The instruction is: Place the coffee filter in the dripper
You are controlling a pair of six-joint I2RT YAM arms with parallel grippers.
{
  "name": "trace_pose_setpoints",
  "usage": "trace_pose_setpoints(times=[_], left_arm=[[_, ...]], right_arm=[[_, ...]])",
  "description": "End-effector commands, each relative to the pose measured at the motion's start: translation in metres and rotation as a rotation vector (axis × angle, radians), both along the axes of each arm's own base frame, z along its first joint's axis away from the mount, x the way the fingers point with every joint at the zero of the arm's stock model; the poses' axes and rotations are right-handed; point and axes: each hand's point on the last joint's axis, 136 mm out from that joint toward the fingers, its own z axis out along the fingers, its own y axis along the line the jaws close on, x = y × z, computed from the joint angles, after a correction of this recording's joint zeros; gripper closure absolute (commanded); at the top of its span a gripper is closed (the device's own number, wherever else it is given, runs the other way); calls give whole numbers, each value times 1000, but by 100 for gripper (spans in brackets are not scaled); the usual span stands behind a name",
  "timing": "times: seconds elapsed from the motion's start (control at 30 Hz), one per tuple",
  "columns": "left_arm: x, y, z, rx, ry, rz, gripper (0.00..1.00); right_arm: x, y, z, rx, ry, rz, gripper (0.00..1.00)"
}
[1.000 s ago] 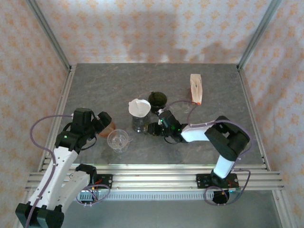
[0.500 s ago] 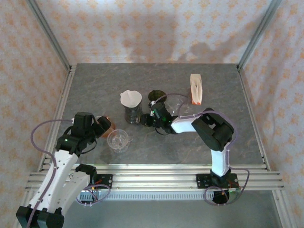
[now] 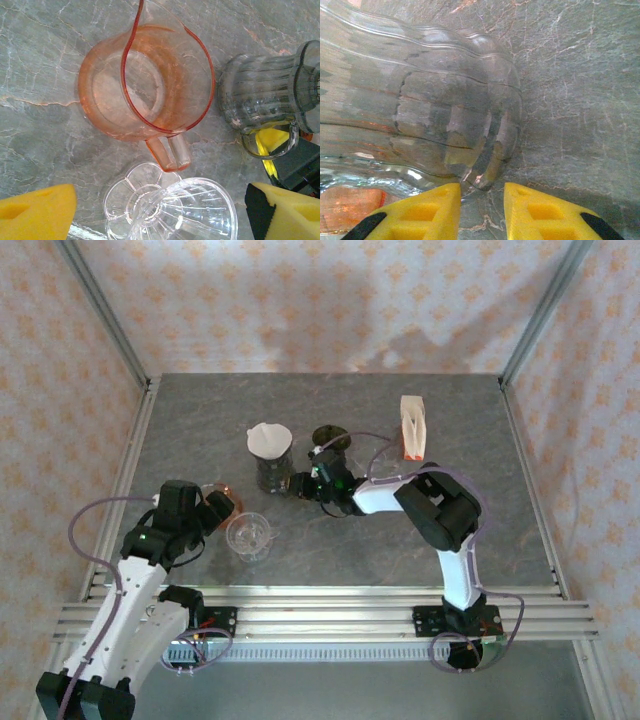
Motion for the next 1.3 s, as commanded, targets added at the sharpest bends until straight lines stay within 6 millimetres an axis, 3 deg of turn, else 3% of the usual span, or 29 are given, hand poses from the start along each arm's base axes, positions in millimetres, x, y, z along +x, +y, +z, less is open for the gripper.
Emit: trace_pose_setpoints(times=[0.0,0.4,0.67,0.83,1.13,1.27], left_arm=[[1,-1,-2,-19,-9,5,12],[-2,-20,-16,-49,14,-85,18],[-2,-41,-33,-7,33,-160,21],[4,-49,-40,8,36,-193,26],[8,-68,-45,11,35,-266,33],[9,-87,-45,17,21,-330,37]], right_arm=[[0,-9,8,7,-7,-35,67],[-51,-29,33,-39,-44,-13,44],[-72,-68,69,-71,-103,-56,42],[-79,-104,95,-153,-166,-112,40],[-91,-134,97,-214,-149,-162,40],[-92,-148,98,-235,-159,-212,41]])
